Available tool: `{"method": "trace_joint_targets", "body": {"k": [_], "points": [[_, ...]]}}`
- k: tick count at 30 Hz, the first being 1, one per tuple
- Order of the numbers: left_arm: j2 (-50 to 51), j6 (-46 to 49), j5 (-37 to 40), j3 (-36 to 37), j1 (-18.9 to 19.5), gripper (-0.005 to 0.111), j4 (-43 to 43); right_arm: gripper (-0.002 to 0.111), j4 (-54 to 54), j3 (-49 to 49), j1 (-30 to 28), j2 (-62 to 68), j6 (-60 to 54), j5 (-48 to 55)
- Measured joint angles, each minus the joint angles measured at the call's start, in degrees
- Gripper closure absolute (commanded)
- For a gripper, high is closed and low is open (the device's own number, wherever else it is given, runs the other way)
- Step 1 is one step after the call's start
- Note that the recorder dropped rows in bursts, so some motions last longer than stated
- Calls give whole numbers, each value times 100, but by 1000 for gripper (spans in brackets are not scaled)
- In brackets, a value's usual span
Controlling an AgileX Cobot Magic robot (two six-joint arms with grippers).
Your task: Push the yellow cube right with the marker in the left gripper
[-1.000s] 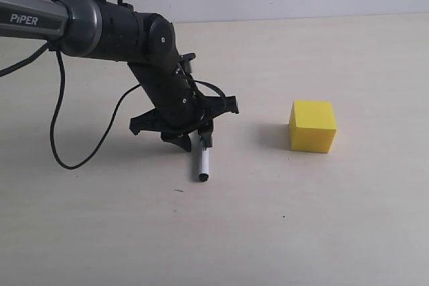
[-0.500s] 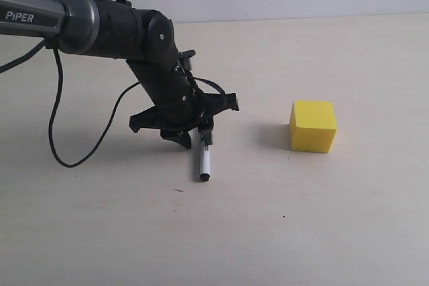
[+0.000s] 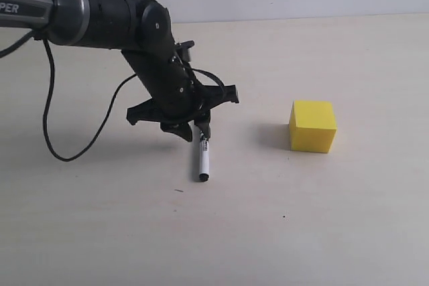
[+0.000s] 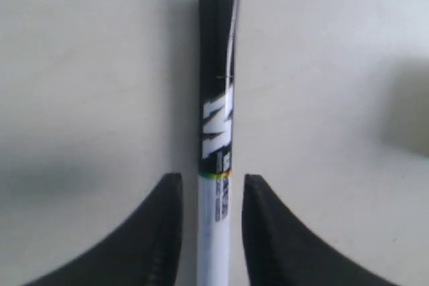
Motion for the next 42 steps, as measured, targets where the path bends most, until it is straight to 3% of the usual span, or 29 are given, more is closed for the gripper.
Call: {"method": "trace_joint_targets", "body": {"k": [1, 6, 9, 19, 25, 33, 42], "points": [[-81, 40, 56, 0, 13, 107, 0, 108, 0, 0, 0, 0, 0, 0], [-811, 411, 624, 0, 164, 107, 384, 108, 0, 0, 0, 0, 0, 0], [-1388, 588, 561, 194, 186, 107, 672, 108, 0, 0, 0, 0, 0, 0], [-4113, 1135, -1348, 2642, 62, 107, 746, 108, 0, 0, 0, 0, 0, 0], [-5779, 1319, -1528, 3667, -238, 107, 746, 108, 0, 0, 0, 0, 0, 0], [-7245, 1341, -875, 3831, -291, 107, 746, 108, 0, 0, 0, 0, 0, 0], [-7676, 1310, -737, 3831, -291, 107, 551, 108, 0, 0, 0, 0, 0, 0]]}}
